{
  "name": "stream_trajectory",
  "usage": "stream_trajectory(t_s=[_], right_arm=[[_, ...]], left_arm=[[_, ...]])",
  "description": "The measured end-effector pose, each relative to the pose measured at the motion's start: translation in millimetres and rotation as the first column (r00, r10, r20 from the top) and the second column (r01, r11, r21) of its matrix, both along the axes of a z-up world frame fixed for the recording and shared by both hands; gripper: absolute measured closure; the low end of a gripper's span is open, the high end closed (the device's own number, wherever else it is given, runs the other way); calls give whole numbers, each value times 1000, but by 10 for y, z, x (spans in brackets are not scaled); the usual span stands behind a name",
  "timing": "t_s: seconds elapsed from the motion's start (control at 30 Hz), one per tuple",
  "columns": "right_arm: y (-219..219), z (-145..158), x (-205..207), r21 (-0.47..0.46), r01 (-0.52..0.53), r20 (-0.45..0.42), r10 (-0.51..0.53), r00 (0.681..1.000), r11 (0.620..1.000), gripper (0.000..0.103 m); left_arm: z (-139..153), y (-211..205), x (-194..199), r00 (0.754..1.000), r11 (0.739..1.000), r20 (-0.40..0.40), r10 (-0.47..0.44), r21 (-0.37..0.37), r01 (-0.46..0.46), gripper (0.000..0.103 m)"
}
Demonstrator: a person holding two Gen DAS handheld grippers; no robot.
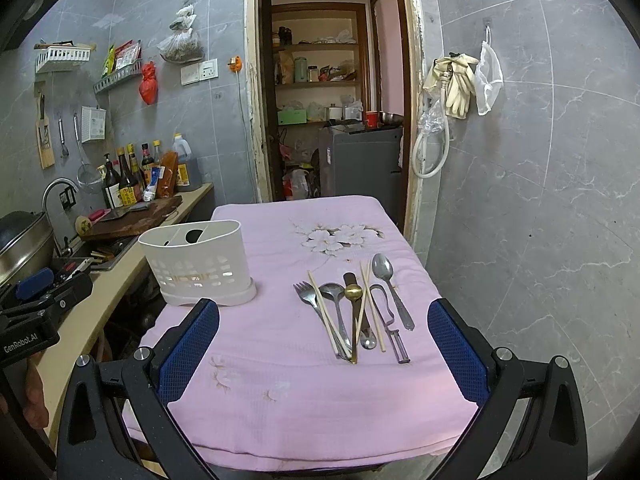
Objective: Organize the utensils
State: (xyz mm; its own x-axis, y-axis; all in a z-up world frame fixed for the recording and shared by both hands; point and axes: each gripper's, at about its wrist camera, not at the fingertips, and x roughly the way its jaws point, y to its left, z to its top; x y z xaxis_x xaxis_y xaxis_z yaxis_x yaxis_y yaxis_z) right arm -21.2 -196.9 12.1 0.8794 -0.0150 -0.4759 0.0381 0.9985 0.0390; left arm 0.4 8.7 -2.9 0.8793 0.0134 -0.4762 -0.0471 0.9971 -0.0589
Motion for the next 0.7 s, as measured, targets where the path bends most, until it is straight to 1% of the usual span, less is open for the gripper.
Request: stream_trajectory(t_s=[0.7], right_arm=[[5,-23,19,0,-2,-6,2,1000,1000,1]], left_arm=[[2,-10,-5,1000,1000,-2,3,0,-3,1]])
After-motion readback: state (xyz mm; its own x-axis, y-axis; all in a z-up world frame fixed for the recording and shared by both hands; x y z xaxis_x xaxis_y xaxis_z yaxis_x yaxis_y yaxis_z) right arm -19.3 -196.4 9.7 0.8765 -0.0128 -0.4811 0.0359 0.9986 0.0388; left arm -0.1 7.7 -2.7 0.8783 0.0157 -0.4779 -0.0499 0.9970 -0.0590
